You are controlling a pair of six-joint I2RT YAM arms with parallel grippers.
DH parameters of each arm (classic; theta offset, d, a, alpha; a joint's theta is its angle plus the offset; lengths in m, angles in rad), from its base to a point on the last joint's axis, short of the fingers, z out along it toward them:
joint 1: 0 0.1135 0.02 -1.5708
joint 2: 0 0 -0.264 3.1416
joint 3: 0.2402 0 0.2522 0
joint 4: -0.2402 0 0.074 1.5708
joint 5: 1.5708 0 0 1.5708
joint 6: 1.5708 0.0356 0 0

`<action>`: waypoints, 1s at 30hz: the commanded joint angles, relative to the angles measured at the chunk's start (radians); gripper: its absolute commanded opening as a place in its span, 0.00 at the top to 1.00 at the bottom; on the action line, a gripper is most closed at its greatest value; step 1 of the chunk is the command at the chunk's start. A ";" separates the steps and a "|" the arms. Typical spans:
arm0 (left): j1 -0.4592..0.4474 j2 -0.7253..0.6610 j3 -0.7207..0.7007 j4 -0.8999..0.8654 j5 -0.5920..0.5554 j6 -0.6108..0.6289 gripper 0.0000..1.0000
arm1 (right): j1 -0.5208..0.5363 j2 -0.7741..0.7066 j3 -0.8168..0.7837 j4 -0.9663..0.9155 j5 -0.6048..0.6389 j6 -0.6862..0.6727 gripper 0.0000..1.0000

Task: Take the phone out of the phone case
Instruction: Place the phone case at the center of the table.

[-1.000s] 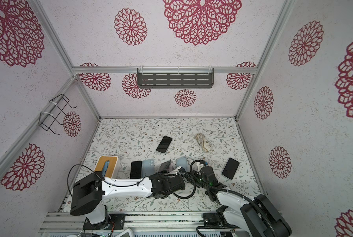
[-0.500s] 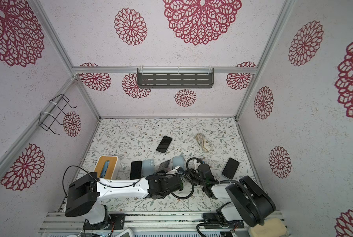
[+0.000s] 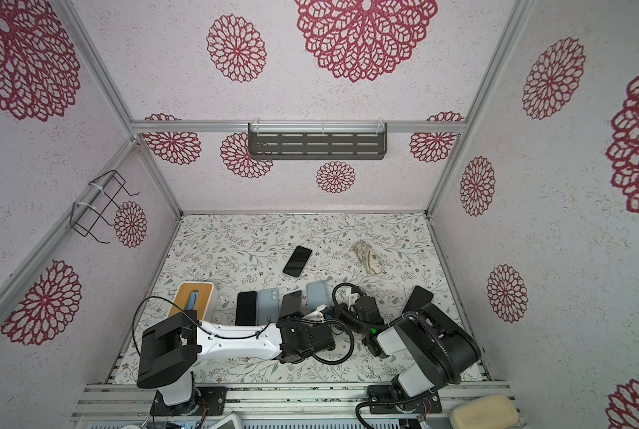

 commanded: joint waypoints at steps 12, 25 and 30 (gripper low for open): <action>-0.010 0.047 0.018 0.007 0.051 -0.027 0.63 | 0.015 0.069 0.042 0.099 -0.013 0.024 0.97; -0.009 0.101 0.014 0.015 0.072 -0.073 0.38 | 0.028 0.077 0.057 0.045 0.007 0.009 0.94; -0.007 0.098 0.007 0.022 0.076 -0.088 0.27 | 0.032 0.085 0.063 0.042 0.015 0.013 0.93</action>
